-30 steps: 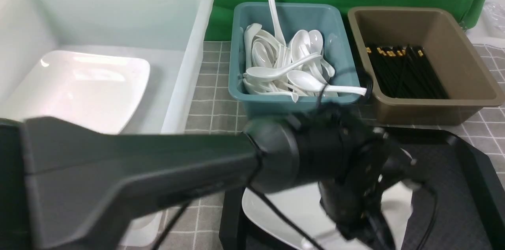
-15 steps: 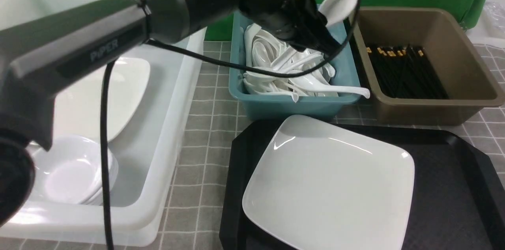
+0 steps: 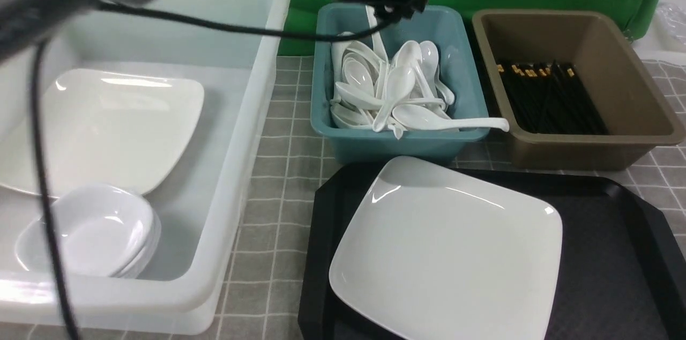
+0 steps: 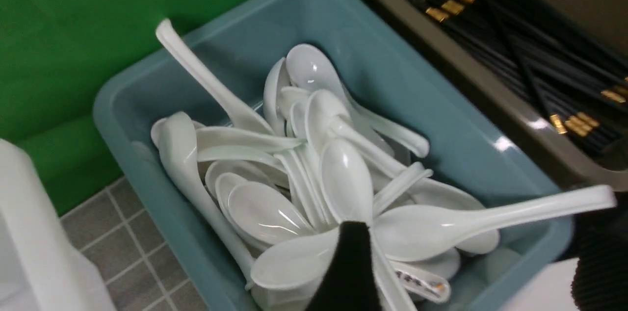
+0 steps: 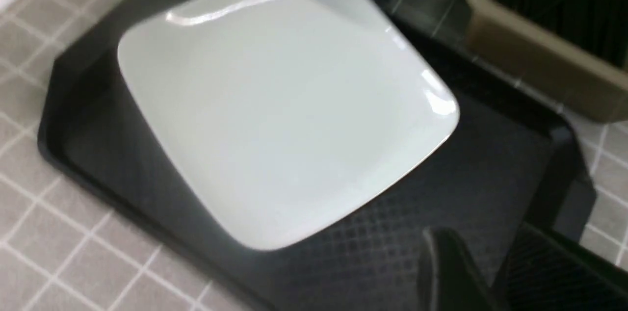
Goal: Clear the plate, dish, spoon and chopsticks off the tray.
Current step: Use the left arm to put the soup spoon into the small storage box in the middle, then use the left arm to grab a plate from the dinner plate
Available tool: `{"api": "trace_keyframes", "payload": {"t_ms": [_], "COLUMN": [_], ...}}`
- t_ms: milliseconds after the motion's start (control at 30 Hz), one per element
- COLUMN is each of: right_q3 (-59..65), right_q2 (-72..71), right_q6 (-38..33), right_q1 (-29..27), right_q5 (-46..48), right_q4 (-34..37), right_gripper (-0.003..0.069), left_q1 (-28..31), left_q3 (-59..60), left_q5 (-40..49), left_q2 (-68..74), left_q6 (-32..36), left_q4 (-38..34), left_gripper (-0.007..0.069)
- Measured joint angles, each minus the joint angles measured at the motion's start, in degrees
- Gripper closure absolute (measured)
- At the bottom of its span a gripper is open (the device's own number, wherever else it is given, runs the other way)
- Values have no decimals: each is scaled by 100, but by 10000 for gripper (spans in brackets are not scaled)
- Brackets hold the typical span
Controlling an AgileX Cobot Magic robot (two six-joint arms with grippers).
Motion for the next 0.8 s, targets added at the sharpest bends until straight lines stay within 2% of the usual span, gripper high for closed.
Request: {"api": "trace_keyframes", "payload": {"t_ms": [33, 67, 100, 200, 367, 467, 633, 700, 800], "right_q3": [0, 0, 0, 4, 4, 4, 4, 4, 4], "right_q2": [177, 394, 615, 1030, 1653, 2013, 2114, 2022, 1793], "right_q6": [-96, -212, -296, -398, -485, -567, -537, -410, -353], "right_q1": [0, 0, 6, 82, 509, 887, 1103, 1103, 1103], "right_q5": [-19, -36, -47, -84, -239, -265, -265, -174, 93], "right_q4": [50, 136, 218, 399, 470, 470, 495, 488, 483], "right_gripper": [425, 425, 425, 425, 425, 425, 424, 425, 425], "left_q1": [-23, -42, -54, -66, -70, -72, -170, -499, -1039], "left_q3": [0, 25, 112, 525, 2011, 3382, 4927, 5468, 5607], "left_q5": [209, 617, 840, 1214, 1184, 955, 365, -184, -554], "left_q2": [-194, -565, -787, -1314, -2375, -3020, -3453, -3434, -3129], "left_q6": [52, 210, 382, 731, 1209, 1912, 2986, 3362, 3526], "left_q4": [-29, -74, -131, -338, -604, -753, -1224, -1372, -1355], "left_gripper": [256, 389, 470, 581, 620, 620, 620, 620, 620]}}
